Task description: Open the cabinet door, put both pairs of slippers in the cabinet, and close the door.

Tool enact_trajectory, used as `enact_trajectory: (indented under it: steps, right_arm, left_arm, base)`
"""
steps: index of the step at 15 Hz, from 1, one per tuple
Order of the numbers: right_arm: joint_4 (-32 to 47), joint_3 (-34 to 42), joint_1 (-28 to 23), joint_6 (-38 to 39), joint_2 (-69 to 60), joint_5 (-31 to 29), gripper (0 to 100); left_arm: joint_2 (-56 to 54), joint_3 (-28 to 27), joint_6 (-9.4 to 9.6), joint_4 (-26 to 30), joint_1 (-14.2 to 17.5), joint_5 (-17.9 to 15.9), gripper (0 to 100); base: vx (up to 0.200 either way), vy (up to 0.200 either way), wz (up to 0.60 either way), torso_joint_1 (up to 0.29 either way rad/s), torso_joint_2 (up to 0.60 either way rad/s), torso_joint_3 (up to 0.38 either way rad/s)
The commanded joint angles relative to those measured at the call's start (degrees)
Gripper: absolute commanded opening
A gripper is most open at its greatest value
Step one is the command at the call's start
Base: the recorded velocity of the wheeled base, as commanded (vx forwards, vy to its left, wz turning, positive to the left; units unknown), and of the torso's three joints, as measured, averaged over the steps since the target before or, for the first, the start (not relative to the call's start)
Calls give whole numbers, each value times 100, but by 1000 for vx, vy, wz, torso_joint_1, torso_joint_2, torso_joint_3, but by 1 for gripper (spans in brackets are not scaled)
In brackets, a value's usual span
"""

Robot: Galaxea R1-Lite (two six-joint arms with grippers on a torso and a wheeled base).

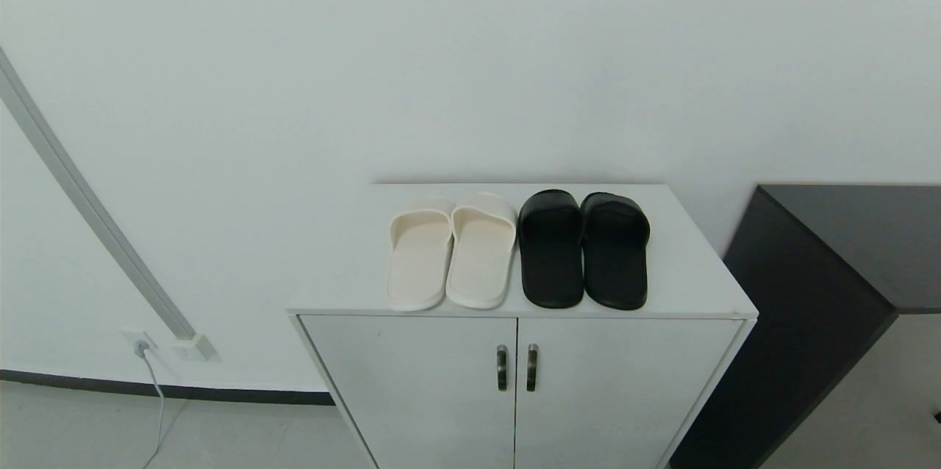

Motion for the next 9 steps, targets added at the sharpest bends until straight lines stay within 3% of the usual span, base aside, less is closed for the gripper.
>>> enact_trajectory:
  steps: [1, 4, 6, 7, 9]
  right_arm:
    - [-301, -509, 159, -42, 2523, 614, 100]
    - [-1708, -632, 994, 55, 4149, 456, 100]
    - [-2191, -1063, 1864, 292, 5203, -317, 100]
    - [-2472, -1441, 2883, 758, 5889, -1231, 100]
    - [-2595, -1994, 3683, 1075, 6724, -2075, 100]
  left_arm:
    - [-1, 0, -8, -9, 2, 0, 0]
    - [-1, 0, 0, -9, 2, 0, 0]
    - [-1, 0, 0, 0, 2, 0, 0]
    - [-1, 0, 0, -9, 2, 0, 0]
    - [-1, 0, -8, -9, 2, 0, 0]
  base:
    - [0, 0, 0, 0, 0, 0]
    - [0, 0, 0, 0, 0, 0]
    - [0, 0, 0, 0, 0, 0]
    - [0, 0, 0, 0, 0, 0]
    - [0, 0, 0, 0, 0, 0]
